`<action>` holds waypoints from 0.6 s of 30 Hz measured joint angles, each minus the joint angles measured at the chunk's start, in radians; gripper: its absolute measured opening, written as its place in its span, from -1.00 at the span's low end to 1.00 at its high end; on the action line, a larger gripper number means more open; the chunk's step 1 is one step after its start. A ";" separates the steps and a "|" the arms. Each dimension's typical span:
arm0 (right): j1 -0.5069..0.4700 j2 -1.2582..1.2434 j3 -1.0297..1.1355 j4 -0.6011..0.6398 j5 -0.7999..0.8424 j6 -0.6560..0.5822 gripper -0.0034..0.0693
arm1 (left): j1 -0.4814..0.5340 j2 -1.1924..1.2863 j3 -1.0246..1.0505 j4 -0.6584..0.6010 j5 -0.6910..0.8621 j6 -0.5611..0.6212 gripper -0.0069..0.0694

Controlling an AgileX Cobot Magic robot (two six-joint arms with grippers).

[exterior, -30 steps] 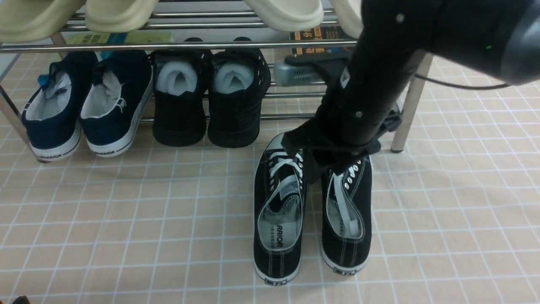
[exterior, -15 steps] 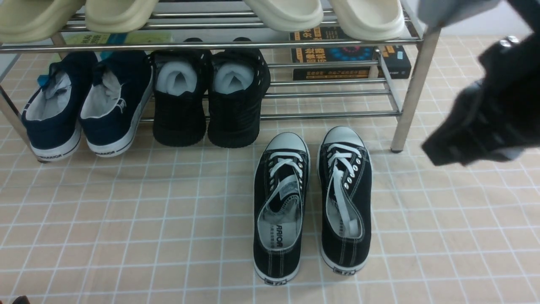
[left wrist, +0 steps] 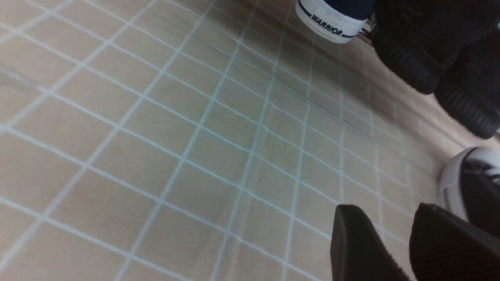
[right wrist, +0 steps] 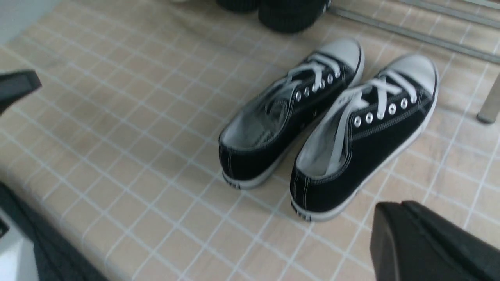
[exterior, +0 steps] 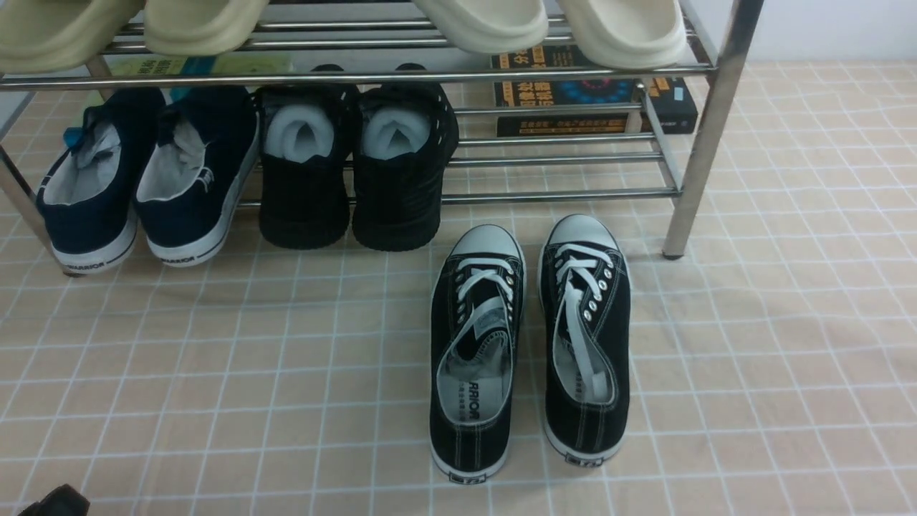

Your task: Take the shoes off the shelf from the light coffee tablecloth by hand.

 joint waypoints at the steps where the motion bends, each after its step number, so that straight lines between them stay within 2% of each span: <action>1: 0.000 -0.022 0.031 -0.007 -0.042 0.000 -0.95 | 0.000 0.000 0.000 -0.010 -0.002 -0.015 -0.18; 4: 0.000 -0.106 0.183 -0.055 -0.170 0.001 -0.95 | 0.000 0.000 0.000 -0.031 -0.005 -0.052 -0.18; 9: 0.000 -0.137 0.332 -0.111 -0.282 0.003 -0.94 | 0.000 0.000 0.000 -0.024 -0.006 -0.058 -0.18; 18: 0.000 -0.137 0.411 -0.124 -0.338 0.008 -0.92 | 0.000 0.000 0.000 0.073 -0.006 -0.058 -0.18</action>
